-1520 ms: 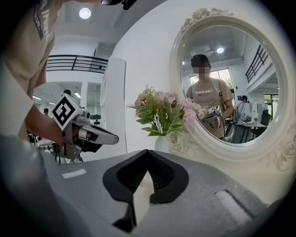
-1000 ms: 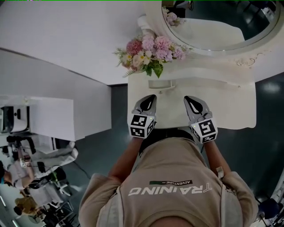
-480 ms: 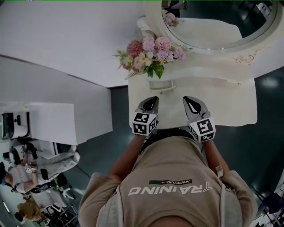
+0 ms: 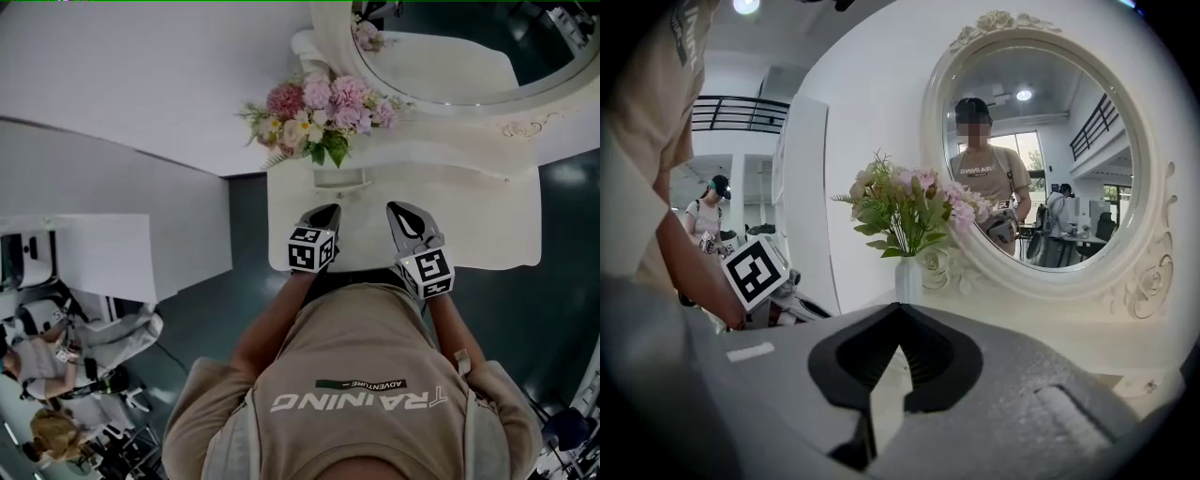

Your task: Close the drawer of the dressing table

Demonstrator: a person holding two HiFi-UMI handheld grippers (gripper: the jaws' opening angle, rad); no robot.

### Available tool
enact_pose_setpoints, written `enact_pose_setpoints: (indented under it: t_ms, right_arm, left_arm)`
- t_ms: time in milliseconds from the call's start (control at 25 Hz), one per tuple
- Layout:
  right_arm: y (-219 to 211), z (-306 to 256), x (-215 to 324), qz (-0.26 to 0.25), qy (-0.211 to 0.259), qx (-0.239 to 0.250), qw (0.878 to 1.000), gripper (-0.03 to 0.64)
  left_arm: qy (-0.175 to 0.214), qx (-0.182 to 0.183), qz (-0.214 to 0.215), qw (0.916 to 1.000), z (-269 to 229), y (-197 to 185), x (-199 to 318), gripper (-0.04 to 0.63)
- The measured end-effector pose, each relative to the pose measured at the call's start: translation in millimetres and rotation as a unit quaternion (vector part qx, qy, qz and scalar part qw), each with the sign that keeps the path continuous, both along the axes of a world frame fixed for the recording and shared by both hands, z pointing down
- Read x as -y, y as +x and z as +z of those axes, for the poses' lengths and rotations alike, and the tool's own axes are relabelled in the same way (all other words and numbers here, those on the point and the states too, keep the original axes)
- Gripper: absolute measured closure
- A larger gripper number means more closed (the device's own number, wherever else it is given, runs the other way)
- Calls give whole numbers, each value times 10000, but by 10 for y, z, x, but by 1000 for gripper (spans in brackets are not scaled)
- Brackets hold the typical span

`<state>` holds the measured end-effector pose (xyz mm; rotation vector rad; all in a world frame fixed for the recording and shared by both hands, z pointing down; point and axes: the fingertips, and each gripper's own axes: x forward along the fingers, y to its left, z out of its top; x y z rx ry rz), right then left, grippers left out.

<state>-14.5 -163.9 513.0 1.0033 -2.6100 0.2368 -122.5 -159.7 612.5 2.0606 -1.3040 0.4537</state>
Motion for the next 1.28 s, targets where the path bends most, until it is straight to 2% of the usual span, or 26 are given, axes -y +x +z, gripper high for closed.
enact_pose_setpoints:
  t_ms: [280,600,1280]
  right_arm:
    - [-7,42,177,-38,-54,-21,10000,614]
    - [90,115,418,8,-115,-91,9999,614]
    - [240,169,612,-50,-182,-80,9998,615]
  left_arm:
    - [-558,-107,-88,9983,392,7,63,577]
    - [-945,-104,-162,9953,680,7,180,577]
    - [-1357,-116,-347,9901,943,47,250,577]
